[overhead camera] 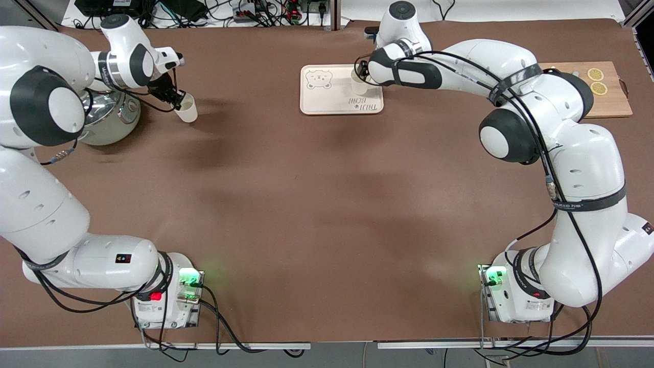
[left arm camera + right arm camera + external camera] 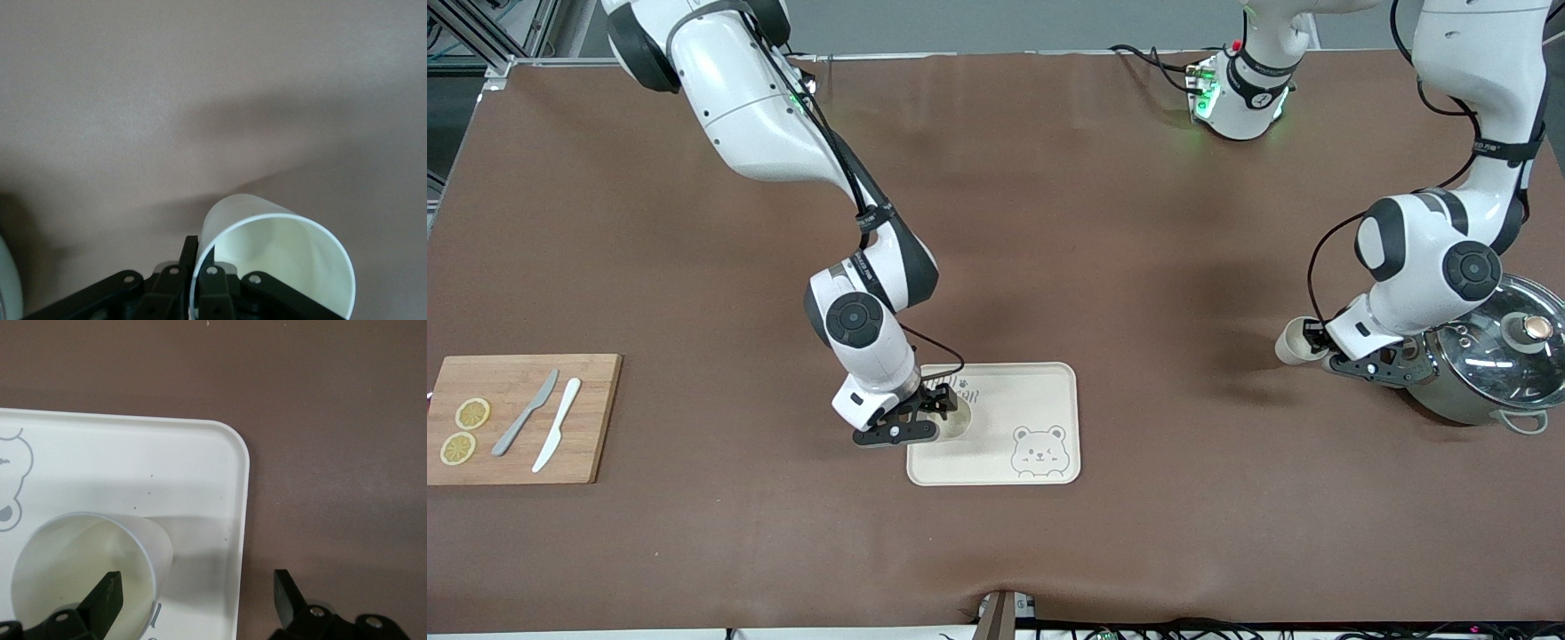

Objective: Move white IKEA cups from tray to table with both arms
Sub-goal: 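Set the cup beside the pot while the right gripper grasps the cup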

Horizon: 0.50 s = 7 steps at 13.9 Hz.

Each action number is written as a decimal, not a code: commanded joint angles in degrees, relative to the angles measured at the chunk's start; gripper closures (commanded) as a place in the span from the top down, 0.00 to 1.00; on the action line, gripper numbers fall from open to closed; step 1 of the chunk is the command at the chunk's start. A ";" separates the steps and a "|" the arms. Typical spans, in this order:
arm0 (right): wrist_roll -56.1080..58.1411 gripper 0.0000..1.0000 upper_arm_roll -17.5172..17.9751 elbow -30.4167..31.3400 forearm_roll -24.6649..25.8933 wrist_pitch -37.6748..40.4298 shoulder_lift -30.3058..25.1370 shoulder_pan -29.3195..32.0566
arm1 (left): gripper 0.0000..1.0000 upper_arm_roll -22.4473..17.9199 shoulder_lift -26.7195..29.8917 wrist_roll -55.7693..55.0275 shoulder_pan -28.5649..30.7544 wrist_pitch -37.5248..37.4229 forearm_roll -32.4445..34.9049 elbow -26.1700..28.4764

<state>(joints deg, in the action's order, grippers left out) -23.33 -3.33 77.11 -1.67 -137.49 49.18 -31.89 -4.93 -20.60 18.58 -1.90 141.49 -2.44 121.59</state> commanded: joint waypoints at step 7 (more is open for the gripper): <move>0.04 0.73 -0.27 -2.13 0.44 -1.64 1.54 -0.81 | 0.00 0.53 -3.39 0.57 0.32 5.28 1.03 -0.39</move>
<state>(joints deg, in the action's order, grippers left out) -23.19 -3.27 76.80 -1.67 -139.21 49.79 -32.36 -4.80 -23.02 18.59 -1.91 144.84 -2.44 121.55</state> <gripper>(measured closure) 0.093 0.965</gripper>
